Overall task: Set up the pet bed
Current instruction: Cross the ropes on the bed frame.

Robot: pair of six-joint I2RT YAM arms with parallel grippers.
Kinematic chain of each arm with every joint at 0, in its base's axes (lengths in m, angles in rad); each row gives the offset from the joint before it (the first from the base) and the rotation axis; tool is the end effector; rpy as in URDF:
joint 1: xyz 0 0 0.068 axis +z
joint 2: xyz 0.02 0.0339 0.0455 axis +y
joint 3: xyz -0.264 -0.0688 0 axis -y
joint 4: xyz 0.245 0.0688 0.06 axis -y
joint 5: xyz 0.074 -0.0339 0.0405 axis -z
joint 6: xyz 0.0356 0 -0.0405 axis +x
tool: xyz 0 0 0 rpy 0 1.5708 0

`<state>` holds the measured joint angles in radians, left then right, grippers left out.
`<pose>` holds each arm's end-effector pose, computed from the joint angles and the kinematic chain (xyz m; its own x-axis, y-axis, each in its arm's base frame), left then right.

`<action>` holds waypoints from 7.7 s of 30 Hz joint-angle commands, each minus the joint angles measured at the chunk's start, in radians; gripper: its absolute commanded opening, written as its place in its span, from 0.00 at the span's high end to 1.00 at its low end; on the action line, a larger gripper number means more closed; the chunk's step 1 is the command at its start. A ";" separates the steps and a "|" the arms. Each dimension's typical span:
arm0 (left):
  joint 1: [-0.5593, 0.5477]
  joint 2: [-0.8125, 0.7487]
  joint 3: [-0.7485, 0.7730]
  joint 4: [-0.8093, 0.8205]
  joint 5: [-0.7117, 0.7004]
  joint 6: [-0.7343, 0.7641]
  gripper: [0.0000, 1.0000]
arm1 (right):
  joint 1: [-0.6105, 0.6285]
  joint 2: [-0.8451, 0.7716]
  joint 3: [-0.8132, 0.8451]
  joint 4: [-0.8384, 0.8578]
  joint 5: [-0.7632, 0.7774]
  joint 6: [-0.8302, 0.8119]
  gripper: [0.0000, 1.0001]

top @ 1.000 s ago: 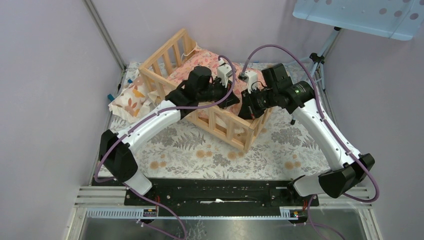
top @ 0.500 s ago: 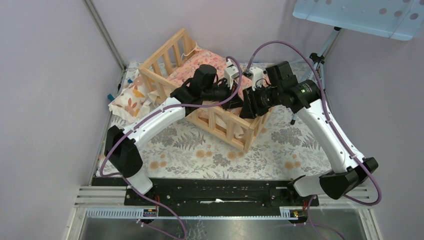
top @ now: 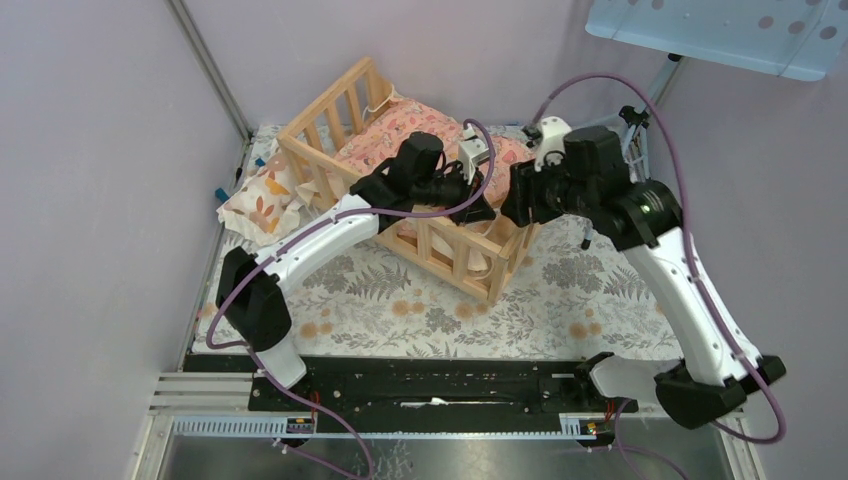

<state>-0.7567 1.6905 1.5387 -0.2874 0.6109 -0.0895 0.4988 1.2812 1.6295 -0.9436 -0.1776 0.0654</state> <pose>0.2740 -0.2868 0.3540 -0.3919 0.2694 -0.8797 0.9084 0.2643 -0.3238 0.2119 0.1226 0.4454 -0.5305 -0.2158 -0.8197 -0.5658 0.8102 0.1530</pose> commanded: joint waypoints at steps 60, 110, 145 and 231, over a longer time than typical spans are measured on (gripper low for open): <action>0.065 -0.312 -0.008 -0.321 -0.102 0.178 1.00 | -0.071 0.086 -0.359 0.675 -0.845 -0.654 0.41; 0.086 -0.659 -0.237 -0.151 -0.527 -0.084 0.28 | -0.071 0.233 -0.110 0.142 -0.961 -1.202 1.00; 0.087 -0.895 -0.485 -0.175 -0.767 -0.270 0.23 | 0.109 0.581 0.153 -0.281 -0.980 -1.517 0.83; -0.251 -0.884 -1.221 0.692 -1.013 -1.212 0.46 | 0.034 -0.582 -0.737 0.922 0.539 0.267 0.33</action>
<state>-0.9867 0.7513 0.3180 0.2543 -0.3134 -1.2503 0.5346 0.7551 0.9104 -0.0544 0.2543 0.2977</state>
